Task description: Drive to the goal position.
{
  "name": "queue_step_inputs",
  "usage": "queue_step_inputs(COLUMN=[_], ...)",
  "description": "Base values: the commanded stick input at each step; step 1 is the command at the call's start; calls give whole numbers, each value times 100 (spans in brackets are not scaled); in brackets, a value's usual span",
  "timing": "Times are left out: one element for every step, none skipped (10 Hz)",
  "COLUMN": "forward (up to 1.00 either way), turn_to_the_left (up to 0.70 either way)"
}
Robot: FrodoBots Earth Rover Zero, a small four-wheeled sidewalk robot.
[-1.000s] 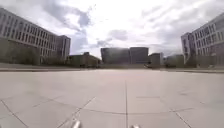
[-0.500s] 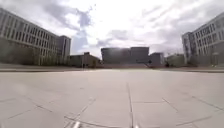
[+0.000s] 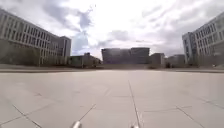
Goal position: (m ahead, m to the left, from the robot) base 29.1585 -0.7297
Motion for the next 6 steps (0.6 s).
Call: queue_step_inputs(forward=[70, 70, 70, 70, 70, 70], turn_to_the_left=[0, 0, 0, 0, 0, 0])
